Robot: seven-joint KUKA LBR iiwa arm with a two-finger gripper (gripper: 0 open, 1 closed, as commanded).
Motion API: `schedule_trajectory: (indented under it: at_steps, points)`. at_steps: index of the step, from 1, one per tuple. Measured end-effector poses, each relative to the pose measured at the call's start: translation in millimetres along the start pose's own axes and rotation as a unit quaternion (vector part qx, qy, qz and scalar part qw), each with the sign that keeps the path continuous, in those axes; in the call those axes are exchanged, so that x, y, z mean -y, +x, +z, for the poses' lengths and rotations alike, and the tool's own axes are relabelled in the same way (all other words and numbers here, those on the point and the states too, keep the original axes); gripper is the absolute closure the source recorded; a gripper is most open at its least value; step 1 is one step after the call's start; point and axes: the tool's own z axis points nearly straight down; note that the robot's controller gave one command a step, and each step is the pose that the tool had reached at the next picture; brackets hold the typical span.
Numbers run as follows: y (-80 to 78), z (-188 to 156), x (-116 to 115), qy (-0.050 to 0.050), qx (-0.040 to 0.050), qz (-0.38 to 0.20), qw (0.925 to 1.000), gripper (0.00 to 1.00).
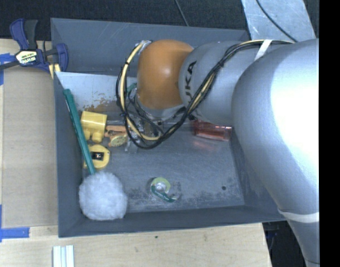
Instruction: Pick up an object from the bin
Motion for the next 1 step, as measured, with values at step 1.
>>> schedule_trajectory:
  at_steps: [1]
  points:
    - [0.8, -15.5, 0.3, 0.000, -0.0016, 0.000, 1.0000, 1.00]
